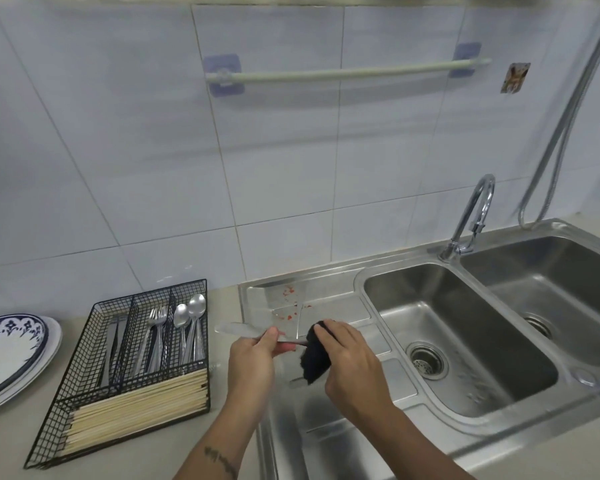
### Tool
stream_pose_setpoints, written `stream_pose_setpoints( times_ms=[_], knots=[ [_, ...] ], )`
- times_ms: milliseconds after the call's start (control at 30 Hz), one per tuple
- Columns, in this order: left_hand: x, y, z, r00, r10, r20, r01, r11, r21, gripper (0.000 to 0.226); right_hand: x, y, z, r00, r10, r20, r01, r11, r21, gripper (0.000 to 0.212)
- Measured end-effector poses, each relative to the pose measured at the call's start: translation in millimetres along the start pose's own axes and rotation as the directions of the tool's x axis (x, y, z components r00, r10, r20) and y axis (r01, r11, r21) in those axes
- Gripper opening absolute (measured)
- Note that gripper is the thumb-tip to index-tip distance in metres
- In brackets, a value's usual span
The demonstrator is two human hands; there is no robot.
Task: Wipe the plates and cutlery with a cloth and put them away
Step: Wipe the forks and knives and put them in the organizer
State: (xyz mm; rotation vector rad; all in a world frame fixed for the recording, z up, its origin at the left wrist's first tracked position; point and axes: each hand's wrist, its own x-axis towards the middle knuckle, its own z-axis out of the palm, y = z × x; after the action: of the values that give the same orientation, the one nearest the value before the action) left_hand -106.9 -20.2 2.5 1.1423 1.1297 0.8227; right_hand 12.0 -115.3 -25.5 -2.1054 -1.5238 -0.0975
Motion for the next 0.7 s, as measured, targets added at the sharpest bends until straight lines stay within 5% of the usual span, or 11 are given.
stream_pose_setpoints(
  times_ms=[167, 367, 533, 700],
  knots=[
    [4, 0, -8, 0.999, -0.023, -0.037, 0.02, 0.996, -0.083, 0.026, 2, -17, 10, 0.989, -0.147, -0.013, 0.148, 0.989, 0.024, 0.077],
    [10, -11, -28, 0.994, -0.042, -0.103, 0.024, 0.984, -0.176, 0.026, 11, -14, 13, 0.991, -0.12, 0.061, 0.121, 0.993, -0.007, 0.076],
    [17, -9, -47, 0.988, -0.075, -0.137, 0.035, 0.962, -0.269, 0.027, 20, -41, 30, 0.941, -0.333, 0.062, 0.337, 0.94, -0.051, 0.072],
    [38, -19, -97, 0.952, -0.061, -0.3, 0.01, 0.985, -0.171, 0.035, 24, -28, 44, 0.936, -0.264, 0.235, 0.296, 0.948, -0.115, 0.086]
  ],
)
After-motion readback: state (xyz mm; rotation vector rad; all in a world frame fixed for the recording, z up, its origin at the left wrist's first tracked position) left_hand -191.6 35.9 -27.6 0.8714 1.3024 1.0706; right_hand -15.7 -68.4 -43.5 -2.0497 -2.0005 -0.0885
